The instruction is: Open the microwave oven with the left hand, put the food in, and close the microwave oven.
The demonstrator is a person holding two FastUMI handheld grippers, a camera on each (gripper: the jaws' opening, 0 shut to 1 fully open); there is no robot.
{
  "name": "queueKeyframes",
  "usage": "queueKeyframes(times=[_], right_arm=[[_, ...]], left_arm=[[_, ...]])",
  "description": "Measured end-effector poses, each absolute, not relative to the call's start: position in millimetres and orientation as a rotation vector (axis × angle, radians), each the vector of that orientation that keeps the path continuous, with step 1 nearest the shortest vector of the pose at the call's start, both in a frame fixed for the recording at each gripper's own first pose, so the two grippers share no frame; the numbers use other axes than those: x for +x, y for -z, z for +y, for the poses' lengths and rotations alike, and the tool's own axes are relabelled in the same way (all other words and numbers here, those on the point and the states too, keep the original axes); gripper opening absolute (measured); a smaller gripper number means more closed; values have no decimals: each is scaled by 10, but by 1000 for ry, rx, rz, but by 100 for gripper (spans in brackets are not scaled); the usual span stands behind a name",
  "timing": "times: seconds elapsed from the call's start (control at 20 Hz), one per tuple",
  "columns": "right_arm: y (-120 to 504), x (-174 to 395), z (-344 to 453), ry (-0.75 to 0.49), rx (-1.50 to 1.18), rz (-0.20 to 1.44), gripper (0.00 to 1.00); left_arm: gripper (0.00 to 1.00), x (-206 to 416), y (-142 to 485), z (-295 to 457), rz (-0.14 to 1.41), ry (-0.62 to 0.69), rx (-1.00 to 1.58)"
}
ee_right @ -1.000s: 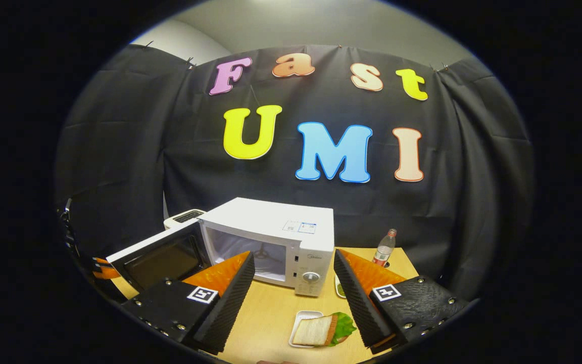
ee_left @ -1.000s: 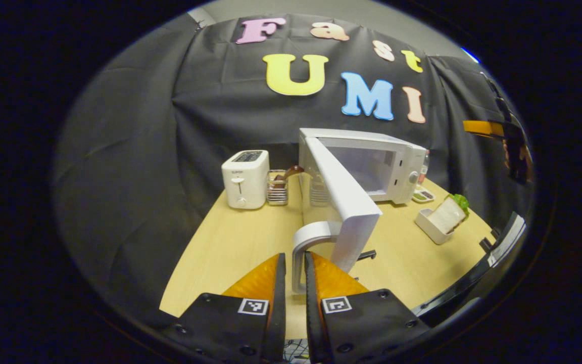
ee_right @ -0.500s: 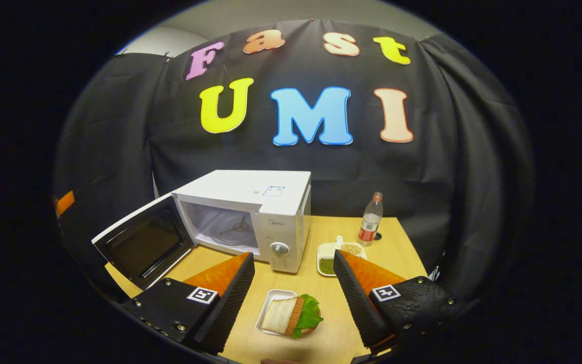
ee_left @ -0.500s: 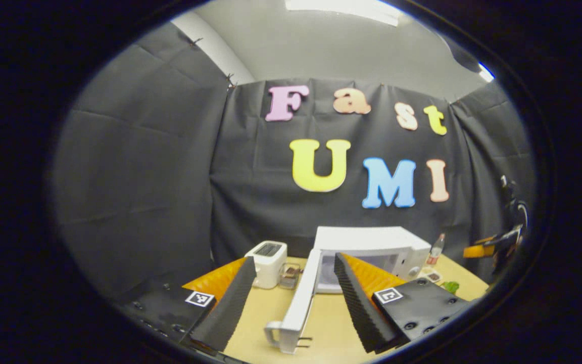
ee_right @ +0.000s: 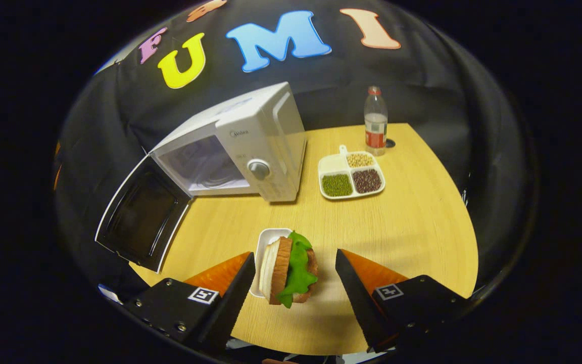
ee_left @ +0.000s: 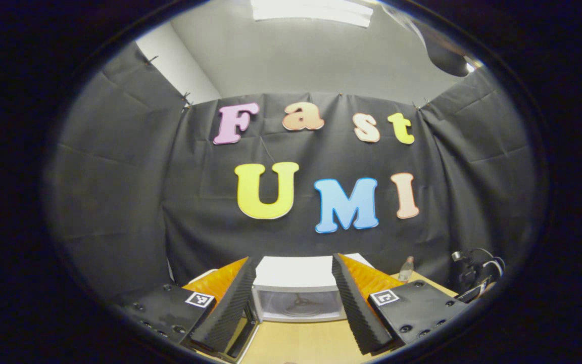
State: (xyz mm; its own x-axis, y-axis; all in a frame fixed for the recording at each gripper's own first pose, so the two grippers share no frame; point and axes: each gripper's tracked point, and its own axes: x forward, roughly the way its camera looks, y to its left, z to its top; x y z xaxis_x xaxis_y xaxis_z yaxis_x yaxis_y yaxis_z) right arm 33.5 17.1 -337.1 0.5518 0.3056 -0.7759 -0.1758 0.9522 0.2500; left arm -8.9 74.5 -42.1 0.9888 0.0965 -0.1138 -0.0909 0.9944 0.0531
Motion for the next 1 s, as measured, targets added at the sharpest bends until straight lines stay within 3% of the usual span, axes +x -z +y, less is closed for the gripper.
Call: queueKeyframes(times=[0.15, 0.2, 0.4, 0.5, 0.6, 0.75, 0.8, 1.0], right_arm=[[3625, 262, 274, -327, 252, 1048, 97], [3706, 233, 293, -338, 272, 1071, 97], [3844, 193, 399, -337, 327, 1123, 95], [3923, 209, 420, -311, 323, 1134, 93], [3897, 186, 468, -298, 357, 1158, 78], [3853, 181, 519, -254, 408, 1167, 38], [3847, 178, 555, -239, 411, 1165, 32], [3631, 187, 595, -166, 415, 1099, 32]], left_arm=[[94, -22, 443, 494, 142, -93, 56], [100, -19, 421, 440, 143, -94, 53], [97, -26, 494, 332, 164, -61, 26], [100, -12, 560, 401, 180, -60, 23], [100, 20, 612, 452, 192, -41, 5], [100, 40, 611, 609, 182, -5, 4], [100, 48, 627, 660, 180, 12, 5], [100, 25, 569, 967, 165, 62, 3]])
